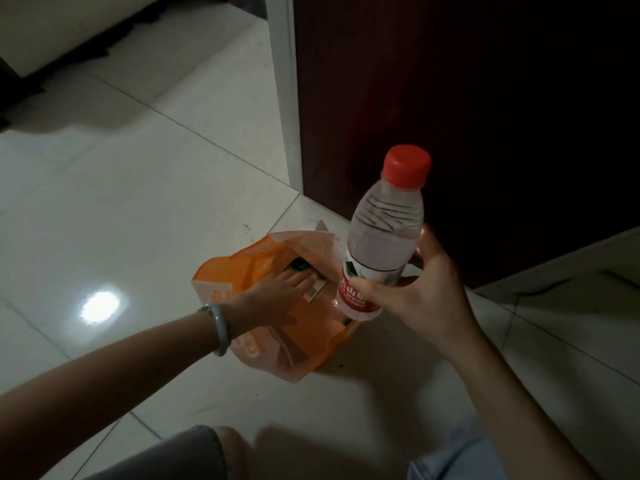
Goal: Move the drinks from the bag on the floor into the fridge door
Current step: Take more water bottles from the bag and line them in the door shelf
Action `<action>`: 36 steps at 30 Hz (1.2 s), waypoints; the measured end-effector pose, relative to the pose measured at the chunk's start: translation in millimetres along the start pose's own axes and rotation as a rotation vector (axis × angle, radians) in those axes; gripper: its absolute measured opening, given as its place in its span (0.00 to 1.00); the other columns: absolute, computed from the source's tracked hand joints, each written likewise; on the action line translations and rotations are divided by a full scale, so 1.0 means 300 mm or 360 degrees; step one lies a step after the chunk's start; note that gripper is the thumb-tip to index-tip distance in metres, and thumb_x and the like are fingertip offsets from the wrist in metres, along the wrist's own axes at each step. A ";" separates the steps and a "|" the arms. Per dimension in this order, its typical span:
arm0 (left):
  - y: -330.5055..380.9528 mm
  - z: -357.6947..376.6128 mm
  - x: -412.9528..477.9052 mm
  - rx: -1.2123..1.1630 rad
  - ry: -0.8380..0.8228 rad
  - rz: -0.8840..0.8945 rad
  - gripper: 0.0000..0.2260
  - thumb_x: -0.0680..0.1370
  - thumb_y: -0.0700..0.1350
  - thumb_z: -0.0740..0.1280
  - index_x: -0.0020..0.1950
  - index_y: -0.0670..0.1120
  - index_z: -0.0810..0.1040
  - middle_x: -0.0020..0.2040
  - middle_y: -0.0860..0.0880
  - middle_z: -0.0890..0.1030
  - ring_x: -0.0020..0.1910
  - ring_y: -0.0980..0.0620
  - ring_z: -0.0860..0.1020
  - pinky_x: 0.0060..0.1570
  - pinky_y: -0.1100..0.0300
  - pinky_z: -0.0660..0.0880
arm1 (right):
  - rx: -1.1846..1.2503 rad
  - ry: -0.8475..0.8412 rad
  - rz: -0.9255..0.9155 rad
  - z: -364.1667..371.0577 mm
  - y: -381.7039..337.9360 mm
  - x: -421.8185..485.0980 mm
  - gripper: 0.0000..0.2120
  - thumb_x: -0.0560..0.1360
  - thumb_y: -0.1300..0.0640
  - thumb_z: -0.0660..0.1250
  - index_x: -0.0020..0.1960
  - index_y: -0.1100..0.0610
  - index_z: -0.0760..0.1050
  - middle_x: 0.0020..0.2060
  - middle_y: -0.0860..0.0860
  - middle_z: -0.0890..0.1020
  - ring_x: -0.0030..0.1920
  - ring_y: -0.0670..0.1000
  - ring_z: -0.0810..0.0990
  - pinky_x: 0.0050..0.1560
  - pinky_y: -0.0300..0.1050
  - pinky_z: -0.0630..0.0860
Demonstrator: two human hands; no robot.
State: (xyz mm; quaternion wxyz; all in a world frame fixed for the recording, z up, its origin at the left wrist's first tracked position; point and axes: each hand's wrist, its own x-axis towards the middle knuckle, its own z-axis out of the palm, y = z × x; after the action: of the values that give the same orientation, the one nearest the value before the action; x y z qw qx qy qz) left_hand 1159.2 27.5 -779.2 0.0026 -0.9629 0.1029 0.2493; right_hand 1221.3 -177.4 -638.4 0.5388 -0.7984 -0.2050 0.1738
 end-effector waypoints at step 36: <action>-0.050 0.199 0.072 0.0207 -0.0095 0.0072 0.19 0.76 0.48 0.64 0.66 0.47 0.68 0.61 0.47 0.76 0.58 0.48 0.76 0.57 0.53 0.73 | -0.0225 0.0208 0.0008 -0.014 0.059 -0.008 0.29 0.58 0.49 0.78 0.53 0.39 0.67 0.45 0.32 0.76 0.49 0.29 0.74 0.41 0.22 0.71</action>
State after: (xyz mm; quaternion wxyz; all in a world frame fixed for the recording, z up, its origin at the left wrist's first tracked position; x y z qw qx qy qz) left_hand 1152.0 41.3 -842.7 0.0626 -0.9503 0.1404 0.2708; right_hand 1223.8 -187.7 -653.3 0.4930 -0.8445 -0.1791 0.1077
